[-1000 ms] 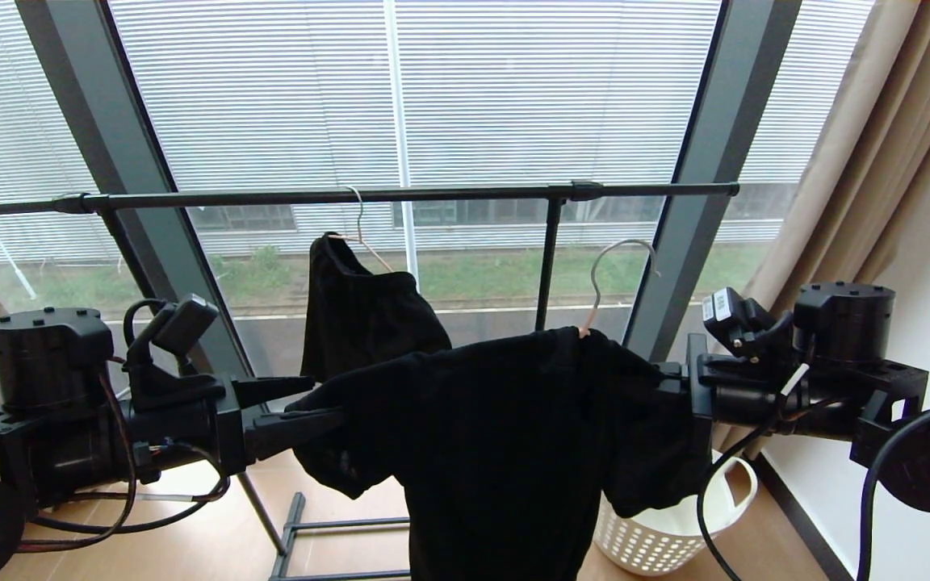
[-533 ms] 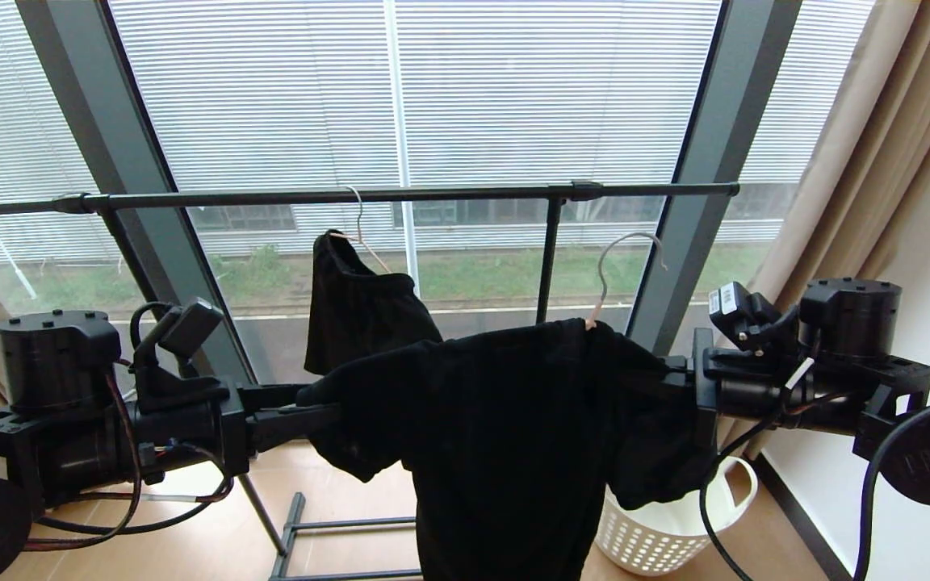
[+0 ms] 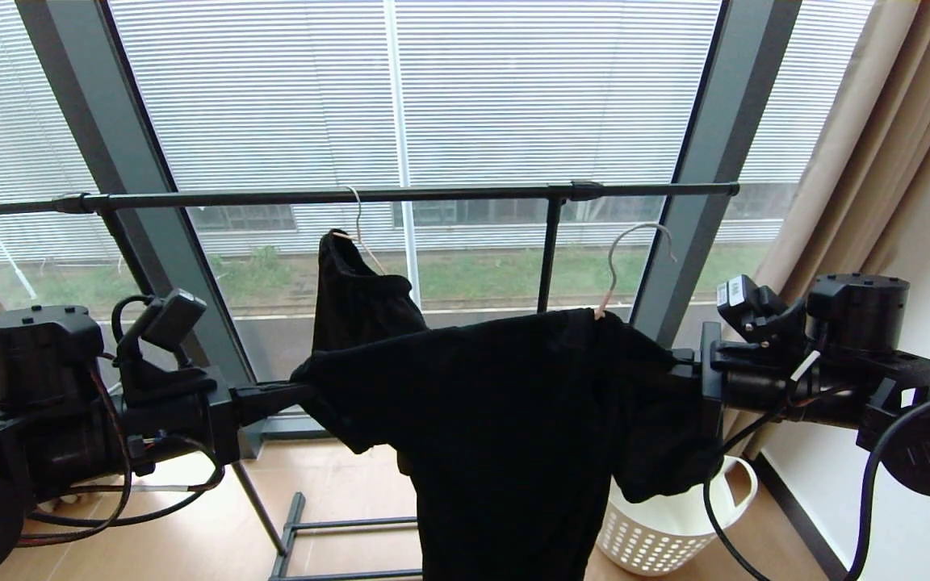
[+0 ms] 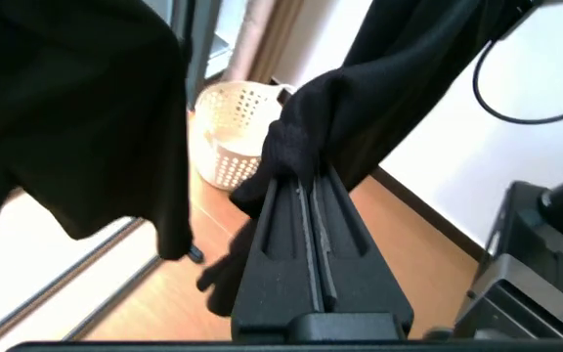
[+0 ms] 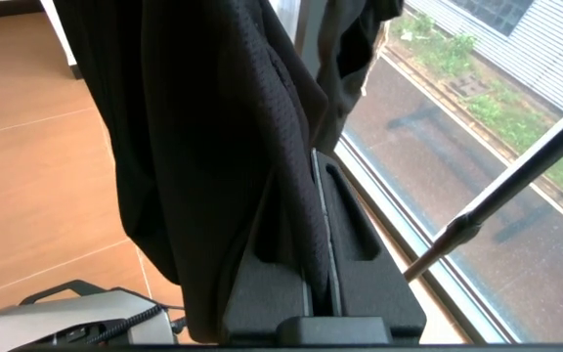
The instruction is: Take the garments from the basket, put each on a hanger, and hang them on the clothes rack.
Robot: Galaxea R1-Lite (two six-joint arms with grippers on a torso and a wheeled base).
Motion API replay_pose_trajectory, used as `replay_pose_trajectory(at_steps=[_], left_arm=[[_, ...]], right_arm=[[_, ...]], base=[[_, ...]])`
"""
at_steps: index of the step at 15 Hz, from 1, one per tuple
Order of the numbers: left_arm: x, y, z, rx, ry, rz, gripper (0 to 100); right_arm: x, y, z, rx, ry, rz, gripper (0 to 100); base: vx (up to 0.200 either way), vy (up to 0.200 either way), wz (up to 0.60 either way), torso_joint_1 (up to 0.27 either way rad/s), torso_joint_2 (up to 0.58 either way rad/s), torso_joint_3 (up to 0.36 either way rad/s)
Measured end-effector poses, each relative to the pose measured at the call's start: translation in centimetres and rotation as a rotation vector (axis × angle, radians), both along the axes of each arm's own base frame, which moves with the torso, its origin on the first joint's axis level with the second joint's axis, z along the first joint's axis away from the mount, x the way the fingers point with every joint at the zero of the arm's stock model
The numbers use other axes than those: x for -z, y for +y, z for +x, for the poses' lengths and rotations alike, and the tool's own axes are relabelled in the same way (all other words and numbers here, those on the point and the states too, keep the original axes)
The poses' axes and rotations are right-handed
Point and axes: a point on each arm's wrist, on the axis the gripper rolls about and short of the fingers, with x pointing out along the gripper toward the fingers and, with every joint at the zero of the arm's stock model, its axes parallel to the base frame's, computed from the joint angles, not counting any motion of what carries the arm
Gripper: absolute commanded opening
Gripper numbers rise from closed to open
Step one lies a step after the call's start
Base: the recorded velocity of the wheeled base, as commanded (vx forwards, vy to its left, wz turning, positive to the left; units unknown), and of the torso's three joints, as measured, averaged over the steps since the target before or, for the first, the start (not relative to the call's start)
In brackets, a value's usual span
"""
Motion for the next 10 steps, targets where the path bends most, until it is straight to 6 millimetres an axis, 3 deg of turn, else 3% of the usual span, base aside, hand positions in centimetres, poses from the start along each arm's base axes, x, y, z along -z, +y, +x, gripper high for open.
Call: replay_pose_trajectory(at_steps=[10], left_arm=[[-0.4, 4.4, 1.3, -0.114, -0.056, 0.0, 0]], right_arm=[[-0.2, -0.8, 0.4, 0.029, -0.009, 0.003, 0]], base=[[0.0, 0.0, 0.0, 0.0, 0.0, 0.0]])
